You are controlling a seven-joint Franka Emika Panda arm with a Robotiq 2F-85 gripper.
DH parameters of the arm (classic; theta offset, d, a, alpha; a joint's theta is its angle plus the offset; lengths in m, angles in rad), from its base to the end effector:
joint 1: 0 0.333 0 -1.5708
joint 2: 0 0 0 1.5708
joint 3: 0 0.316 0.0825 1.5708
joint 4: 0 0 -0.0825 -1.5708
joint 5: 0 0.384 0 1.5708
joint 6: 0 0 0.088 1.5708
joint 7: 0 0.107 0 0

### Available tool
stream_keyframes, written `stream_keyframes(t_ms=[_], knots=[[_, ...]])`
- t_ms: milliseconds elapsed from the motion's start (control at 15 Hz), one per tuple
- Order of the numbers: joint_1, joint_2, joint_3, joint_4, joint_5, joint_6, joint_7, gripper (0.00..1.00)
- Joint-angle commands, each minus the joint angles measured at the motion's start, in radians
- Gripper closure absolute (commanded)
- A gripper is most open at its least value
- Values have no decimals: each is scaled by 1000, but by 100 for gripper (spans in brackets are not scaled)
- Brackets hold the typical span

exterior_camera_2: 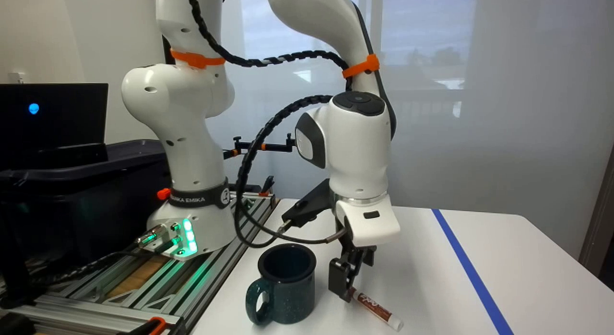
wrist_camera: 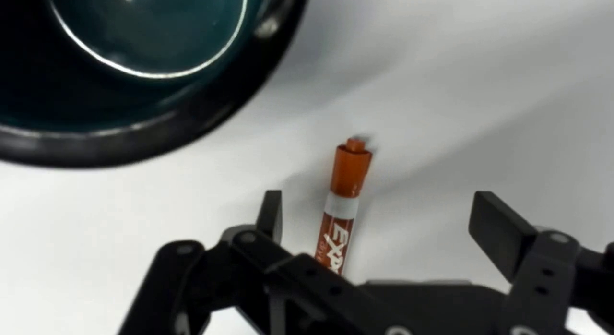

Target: Take the marker out of the mug and place it on the table

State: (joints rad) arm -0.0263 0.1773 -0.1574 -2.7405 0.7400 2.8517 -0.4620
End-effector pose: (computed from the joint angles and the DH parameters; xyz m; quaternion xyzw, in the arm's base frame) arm 0.3566 -0.1071 0.1595 -0.9728 0.2161 -0.0014 0.0832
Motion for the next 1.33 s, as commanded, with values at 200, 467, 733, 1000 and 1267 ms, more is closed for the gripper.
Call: stream_keyframes(t_ms=[200, 467, 733, 1000, 1267], knots=[[241, -69, -213, -24, -488, 64, 270, 0], [435, -106, -423, -23, -817, 43, 476, 0], [516, -241, -541, -20, -1136, -87, 718, 0], [310, -434, -311, -24, -1174, -309, 790, 0], [357, -641, -311, -29, -1135, -549, 794, 0]])
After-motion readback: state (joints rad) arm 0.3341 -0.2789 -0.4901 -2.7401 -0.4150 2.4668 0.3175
